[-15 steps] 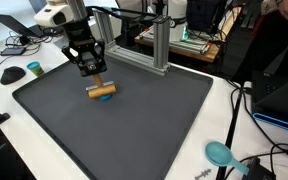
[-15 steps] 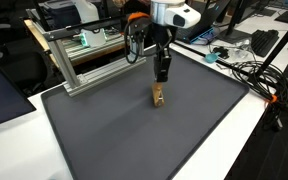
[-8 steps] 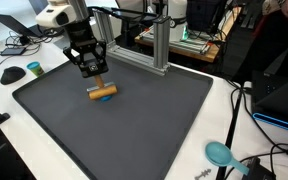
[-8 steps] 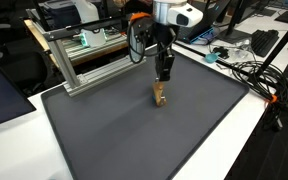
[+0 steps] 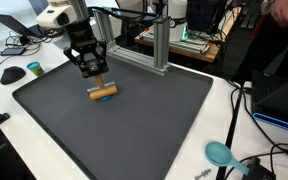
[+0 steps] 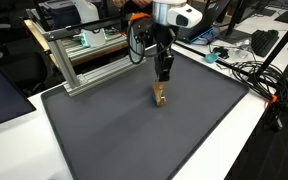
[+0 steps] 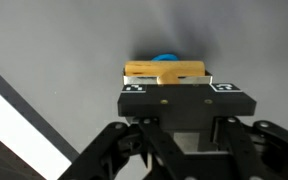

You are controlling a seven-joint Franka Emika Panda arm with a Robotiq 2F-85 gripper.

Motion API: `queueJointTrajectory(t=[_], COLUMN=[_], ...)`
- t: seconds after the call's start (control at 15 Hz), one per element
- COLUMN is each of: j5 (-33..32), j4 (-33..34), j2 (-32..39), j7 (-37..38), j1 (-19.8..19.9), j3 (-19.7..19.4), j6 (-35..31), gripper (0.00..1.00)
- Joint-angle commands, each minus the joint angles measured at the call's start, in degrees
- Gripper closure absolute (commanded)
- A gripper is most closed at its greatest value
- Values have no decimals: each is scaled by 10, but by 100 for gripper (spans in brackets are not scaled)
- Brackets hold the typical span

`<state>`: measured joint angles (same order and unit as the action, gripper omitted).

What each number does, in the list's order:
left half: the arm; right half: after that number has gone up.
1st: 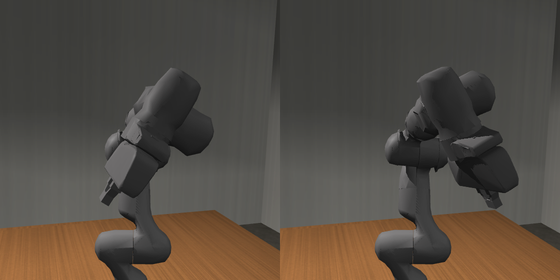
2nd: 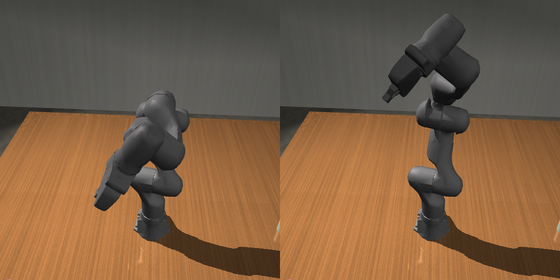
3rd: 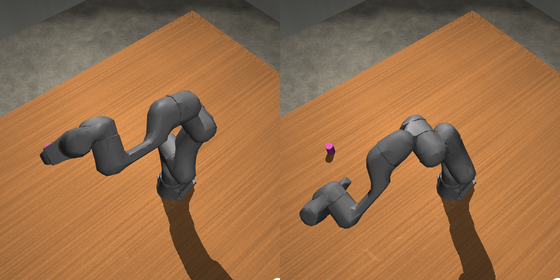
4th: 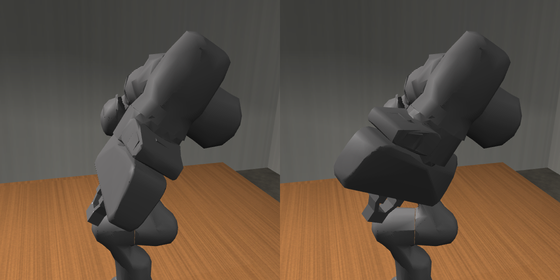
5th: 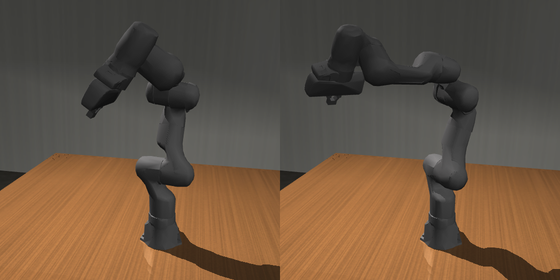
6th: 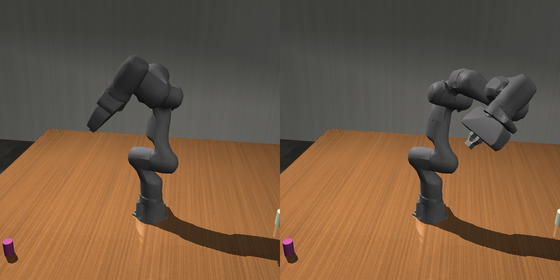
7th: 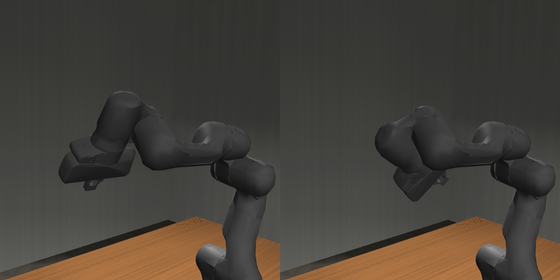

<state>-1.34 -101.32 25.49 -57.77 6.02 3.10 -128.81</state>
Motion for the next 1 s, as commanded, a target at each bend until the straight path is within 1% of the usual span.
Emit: queueJointTrajectory(t=[0.0,0.2,0.6,0.93], j5=[-13,-24,0,-3], j4=[0,0,2,4], j2=[28,29,29,34], j7=[9,17,4,8], j1=[-1,-7,-14,-20], j3=[-7,-9,18,23], j6=[31,32,22,13], gripper=[78,78,78,78])
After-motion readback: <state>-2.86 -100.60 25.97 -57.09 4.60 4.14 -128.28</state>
